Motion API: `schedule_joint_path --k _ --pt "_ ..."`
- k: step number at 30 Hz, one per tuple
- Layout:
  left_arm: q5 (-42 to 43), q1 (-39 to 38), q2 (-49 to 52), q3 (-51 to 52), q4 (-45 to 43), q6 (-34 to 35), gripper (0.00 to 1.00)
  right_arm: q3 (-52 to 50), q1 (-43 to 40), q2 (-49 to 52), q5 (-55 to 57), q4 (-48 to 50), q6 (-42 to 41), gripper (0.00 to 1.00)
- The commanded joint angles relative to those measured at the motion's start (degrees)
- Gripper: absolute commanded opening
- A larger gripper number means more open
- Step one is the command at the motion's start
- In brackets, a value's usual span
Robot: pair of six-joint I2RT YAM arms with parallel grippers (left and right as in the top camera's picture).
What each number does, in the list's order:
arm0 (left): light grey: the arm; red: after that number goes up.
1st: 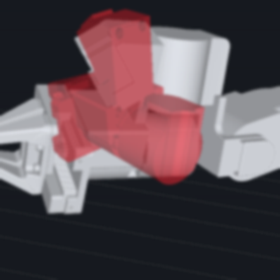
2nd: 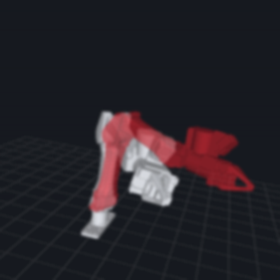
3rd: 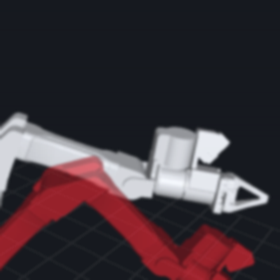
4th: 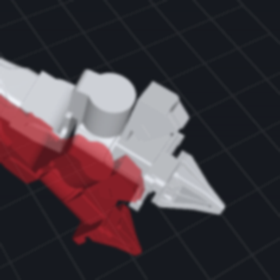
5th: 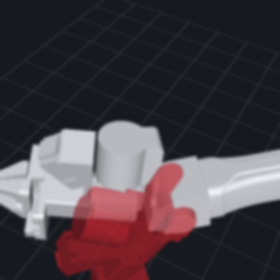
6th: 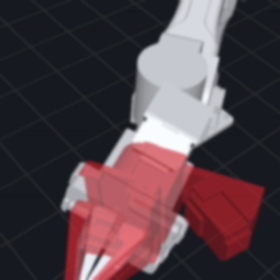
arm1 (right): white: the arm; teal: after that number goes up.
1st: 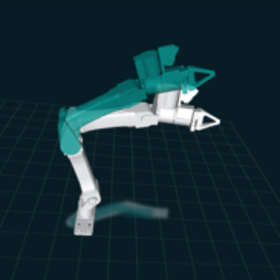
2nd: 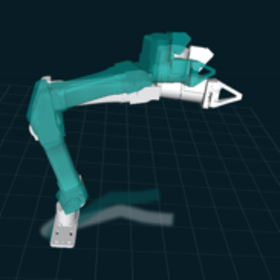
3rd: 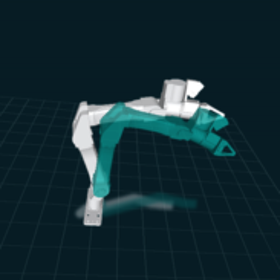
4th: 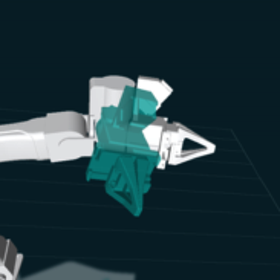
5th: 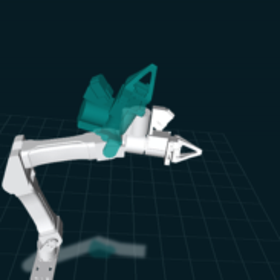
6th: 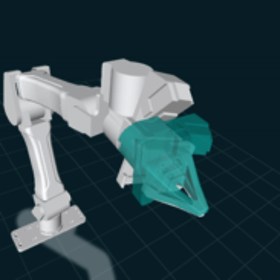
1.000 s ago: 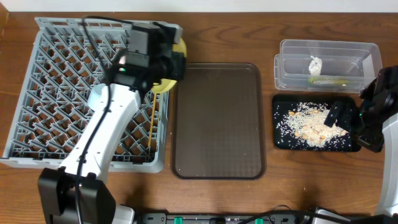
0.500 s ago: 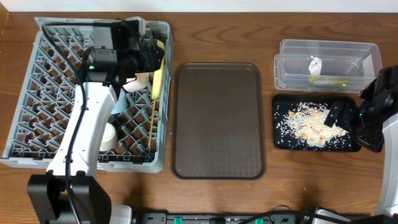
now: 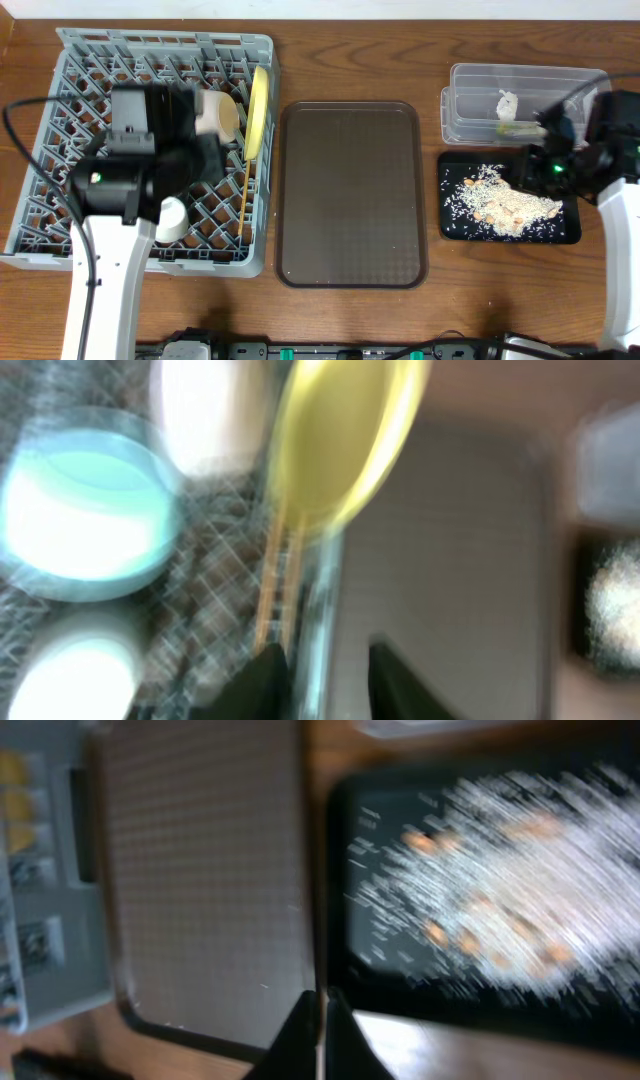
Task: Sort waste into correct bins and load items into the dishwasher
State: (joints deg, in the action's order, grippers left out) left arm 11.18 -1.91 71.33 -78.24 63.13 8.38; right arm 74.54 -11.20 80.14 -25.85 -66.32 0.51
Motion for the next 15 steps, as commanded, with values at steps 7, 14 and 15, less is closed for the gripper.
schedule_joint_path --k 7,14,15 --pt "-12.3 0.2 -1.1 0.2 11.3 -0.1 0.20 0.3 17.1 2.9 6.1 11.2 -0.9 0.01" --pt "-12.0 0.2 -1.1 0.2 11.4 -0.1 0.26 0.3 27.2 12.1 14.6 16.1 -4.9 0.01" --pt "-11.7 0.2 -1.1 0.3 11.4 -0.1 0.26 0.3 28.0 13.6 15.5 16.8 -5.3 0.01"
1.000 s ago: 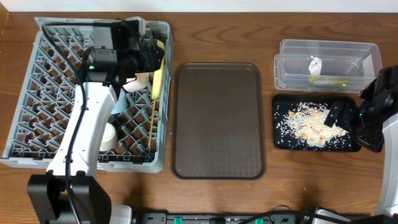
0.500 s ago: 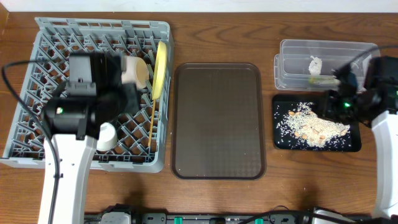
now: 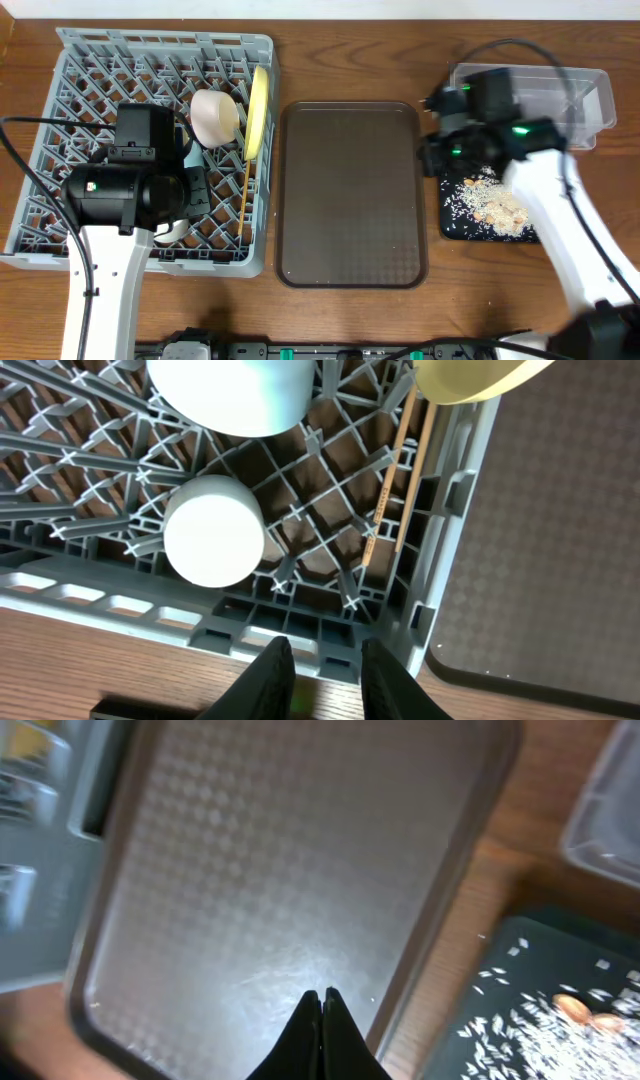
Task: Sort waste into correct bins and load items into the dishwasher
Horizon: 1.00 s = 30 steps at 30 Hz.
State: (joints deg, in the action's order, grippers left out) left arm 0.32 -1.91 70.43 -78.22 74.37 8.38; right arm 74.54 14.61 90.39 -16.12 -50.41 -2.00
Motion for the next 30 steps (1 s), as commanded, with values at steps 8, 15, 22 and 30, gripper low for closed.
schedule_joint_path --k 8,15,22,30 --pt "-0.8 0.2 -0.1 0.5 0.2 -0.1 0.15 0.3 3.6 15.1 12.1 6.1 -10.1 0.01" --pt "-0.8 0.2 -0.1 0.5 0.2 -0.1 0.12 0.3 3.6 20.5 15.6 7.4 -12.1 0.01" --pt "-0.8 0.2 -0.1 0.5 0.2 -0.1 0.12 0.3 3.6 22.6 21.1 7.3 -15.3 0.01" --pt "-0.8 0.2 -0.1 0.5 0.2 -0.1 0.12 0.3 2.9 22.9 25.0 5.2 -16.1 0.01"
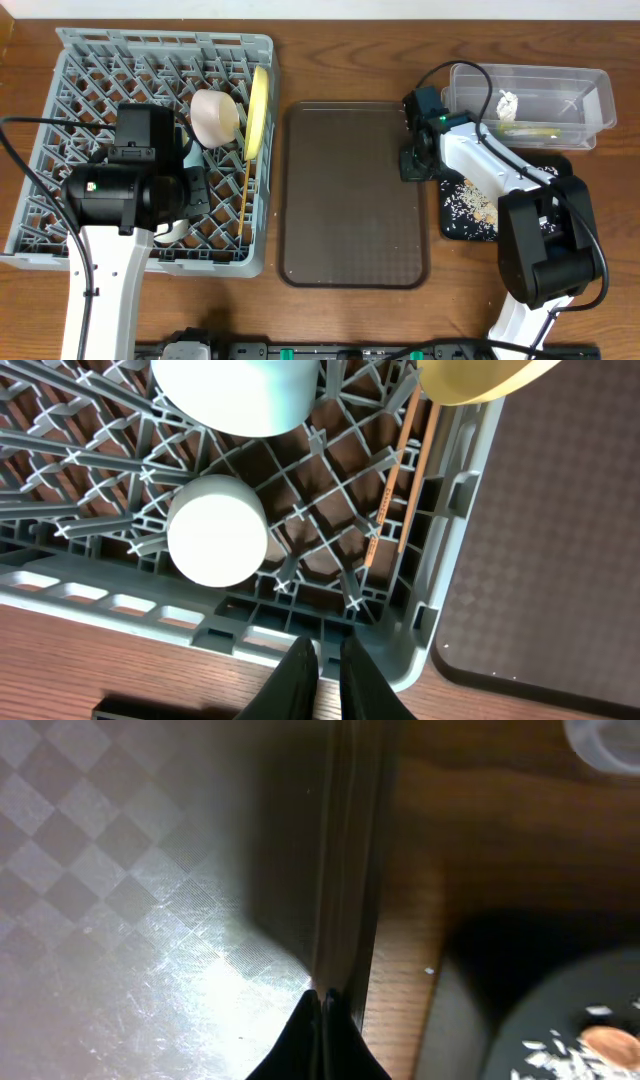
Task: Sort waste into correct bins and load items into the dishwasher
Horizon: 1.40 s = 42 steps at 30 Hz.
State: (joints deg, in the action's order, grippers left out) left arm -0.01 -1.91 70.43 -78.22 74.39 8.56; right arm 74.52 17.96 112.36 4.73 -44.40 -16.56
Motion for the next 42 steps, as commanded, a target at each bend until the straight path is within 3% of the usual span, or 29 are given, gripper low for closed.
schedule_joint_path --k 1,12,17,19,20,22,24,26,29,33,38,42 --pt "-0.5 0.2 -0.1 0.5 0.2 -0.3 0.12 0.3 -0.5 0.9 4.6 -1.1 -1.7 0.01" --pt "-0.5 0.2 -0.1 0.5 0.1 -0.3 0.12 0.3 -0.9 0.9 5.8 -1.1 -1.6 0.04" --pt "-0.5 0.2 -0.1 0.5 0.1 -0.3 0.13 0.5 -1.2 0.8 6.2 -1.0 -1.4 0.01" --pt "-0.5 0.2 -0.1 0.5 -0.2 -0.3 0.34 1.0 -1.1 0.2 3.5 -1.2 0.5 0.02" --pt "-0.5 0.2 -0.1 0.5 -0.5 -0.3 0.40 1.4 -1.0 -0.5 1.5 -1.4 2.3 0.04" --pt "-0.5 0.2 -0.1 0.5 -1.5 -0.3 0.44 2.3 -1.1 -2.7 0.2 -1.7 3.2 0.10" --pt "-0.5 0.2 -0.1 0.5 -2.8 -0.3 0.61 3.1 -1.2 -5.7 0.2 -1.8 3.1 0.17" --pt "-0.3 0.2 -0.1 0.5 -4.5 -0.3 0.72 3.6 -1.6 -9.2 0.1 -1.3 2.9 0.41" --pt "3.3 0.2 0.0 0.5 -8.0 -0.3 0.77 3.6 -2.8 -15.0 0.1 -0.1 2.8 0.76" --pt "11.7 0.2 1.2 0.5 -12.2 -0.3 0.79 3.6 -6.6 -20.0 -1.4 -0.5 1.8 0.83" --pt "12.2 -1.2 5.0 0.5 -12.3 -3.0 0.85 3.6 -14.1 -22.2 -11.1 -4.5 2.3 0.89" --pt "12.1 -1.7 7.8 0.5 -7.0 -4.2 0.86 3.6 -18.3 -22.8 -11.6 -9.1 1.9 0.99"
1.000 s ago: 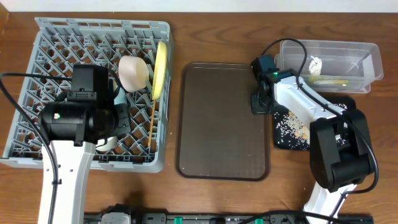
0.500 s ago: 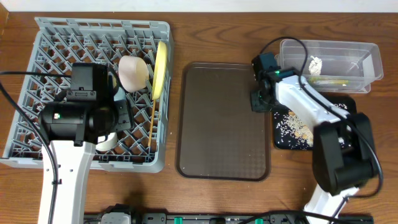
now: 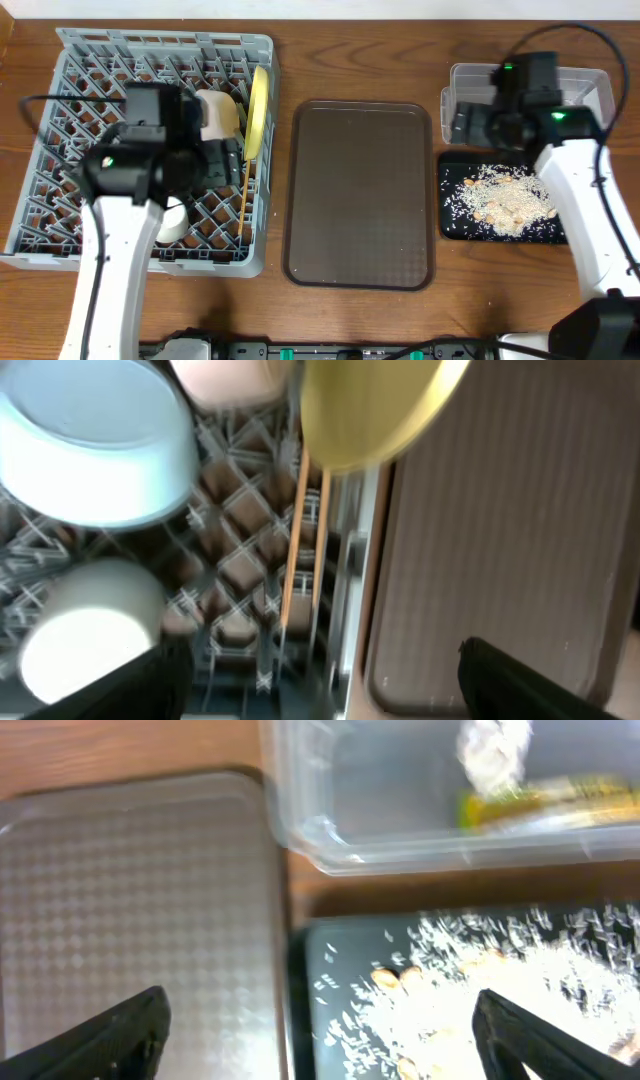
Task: Sort waste into correct bins and load items into the dishwasher
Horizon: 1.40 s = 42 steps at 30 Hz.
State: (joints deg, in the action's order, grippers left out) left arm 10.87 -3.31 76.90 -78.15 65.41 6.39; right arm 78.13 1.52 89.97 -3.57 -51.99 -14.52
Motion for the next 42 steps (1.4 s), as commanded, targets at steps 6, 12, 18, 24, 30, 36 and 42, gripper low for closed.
schedule_joint_path --k 6,12,18,24,30,36,42 --pt "-0.2 -0.3 0.2 0.5 6.3 -3.7 0.86 -0.5 -3.1 -3.1 0.0 -8.9 1.4 0.99" --pt "-1.5 -0.3 -9.6 4.7 2.8 -6.0 0.93 -7.3 -3.1 -11.8 0.6 -6.1 1.6 0.99" --pt "-1.4 -0.3 -28.2 16.7 -6.3 -7.2 0.94 -22.7 -3.0 -29.7 0.8 4.5 2.7 0.99" --pt "-1.0 -0.3 -45.3 25.6 -8.9 -7.2 0.95 -31.0 -3.0 -45.8 3.5 4.2 3.0 0.99" --pt "-1.0 -0.3 -51.9 26.1 -6.8 -7.2 0.95 -31.7 -3.0 -52.7 3.5 -5.6 3.0 0.99" --pt "-1.0 -0.3 -52.2 26.1 -5.0 -7.2 0.95 -31.7 -3.0 -53.3 3.5 -13.6 3.0 0.99" --pt "-1.0 -0.3 -52.2 26.1 -5.0 -7.2 0.96 -31.7 -3.0 -53.3 3.5 -15.1 3.0 0.99"
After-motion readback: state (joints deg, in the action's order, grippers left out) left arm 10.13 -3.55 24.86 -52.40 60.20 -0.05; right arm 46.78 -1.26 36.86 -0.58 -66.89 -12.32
